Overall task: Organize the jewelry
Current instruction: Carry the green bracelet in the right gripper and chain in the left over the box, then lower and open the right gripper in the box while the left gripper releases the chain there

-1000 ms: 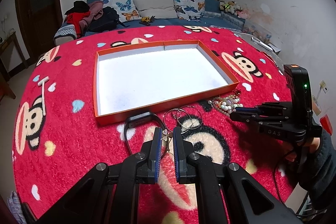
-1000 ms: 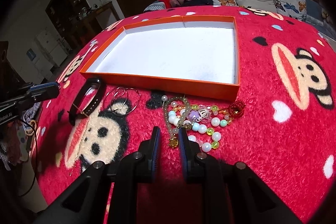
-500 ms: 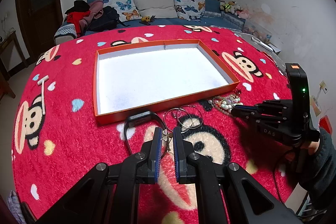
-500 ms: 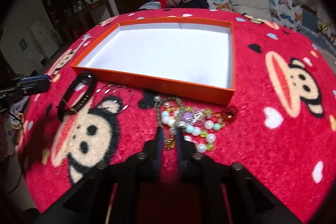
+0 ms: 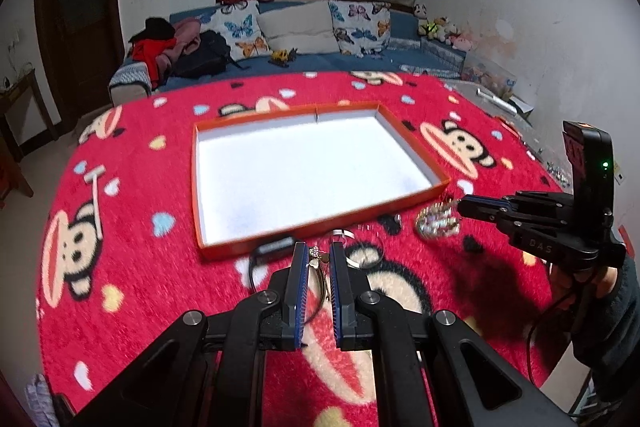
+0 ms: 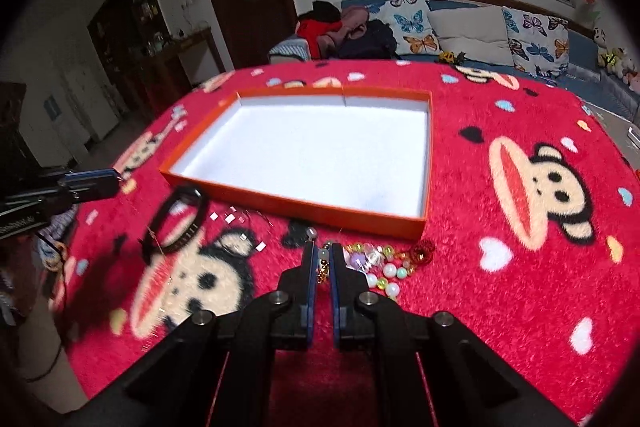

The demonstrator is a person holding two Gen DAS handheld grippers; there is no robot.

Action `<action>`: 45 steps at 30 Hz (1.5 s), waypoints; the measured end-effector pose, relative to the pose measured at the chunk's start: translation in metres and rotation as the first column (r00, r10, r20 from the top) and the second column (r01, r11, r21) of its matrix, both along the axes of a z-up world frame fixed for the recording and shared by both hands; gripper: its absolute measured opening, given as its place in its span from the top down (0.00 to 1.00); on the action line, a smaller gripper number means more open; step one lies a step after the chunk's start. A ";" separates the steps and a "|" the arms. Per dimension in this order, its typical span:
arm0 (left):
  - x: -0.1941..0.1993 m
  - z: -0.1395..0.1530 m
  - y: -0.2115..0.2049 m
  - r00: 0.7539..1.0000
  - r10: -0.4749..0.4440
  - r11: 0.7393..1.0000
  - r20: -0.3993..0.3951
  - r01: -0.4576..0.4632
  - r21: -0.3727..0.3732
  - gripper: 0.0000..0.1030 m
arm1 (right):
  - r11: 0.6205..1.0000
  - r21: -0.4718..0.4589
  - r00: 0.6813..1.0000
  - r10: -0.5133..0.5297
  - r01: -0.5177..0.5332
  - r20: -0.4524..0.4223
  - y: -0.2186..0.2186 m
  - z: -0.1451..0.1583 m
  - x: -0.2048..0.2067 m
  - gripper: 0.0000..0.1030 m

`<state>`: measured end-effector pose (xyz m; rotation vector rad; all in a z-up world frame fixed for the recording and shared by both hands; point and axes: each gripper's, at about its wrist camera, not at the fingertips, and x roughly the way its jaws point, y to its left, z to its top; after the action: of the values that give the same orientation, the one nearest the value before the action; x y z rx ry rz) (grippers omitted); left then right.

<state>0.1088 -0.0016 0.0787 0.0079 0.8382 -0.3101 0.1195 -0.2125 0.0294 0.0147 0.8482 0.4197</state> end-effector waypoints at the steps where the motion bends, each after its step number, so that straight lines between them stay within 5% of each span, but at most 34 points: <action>1: 0.001 0.005 0.001 1.000 0.001 1.000 0.009 -0.001 -0.001 0.90 | 1.000 0.012 1.000 0.002 -0.002 0.006 -0.001 0.005 0.001 0.93; 16: 0.048 0.109 0.015 0.979 0.014 0.999 0.204 -0.020 0.028 0.90 | 0.990 0.139 0.997 -0.011 0.000 0.077 -0.016 0.053 0.041 0.93; 21: 0.077 0.119 0.020 0.977 0.030 0.997 0.213 -0.043 0.058 0.90 | 0.990 0.137 0.996 -0.028 0.017 0.081 -0.017 0.053 0.061 0.93; 33: 0.117 0.054 0.033 0.996 0.059 0.995 0.070 -0.065 0.080 0.90 | 0.993 0.118 1.000 -0.018 0.020 -0.014 -0.008 0.015 0.080 0.93; 45: 0.132 -0.035 0.039 0.993 0.071 0.994 -0.097 -0.062 0.096 0.89 | 0.999 -0.036 0.996 -0.028 0.025 -0.088 0.005 -0.023 0.080 0.92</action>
<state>0.2405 0.0376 0.0440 0.0512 0.9497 -0.2102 0.1994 -0.2074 0.0065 0.0119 0.9413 0.3814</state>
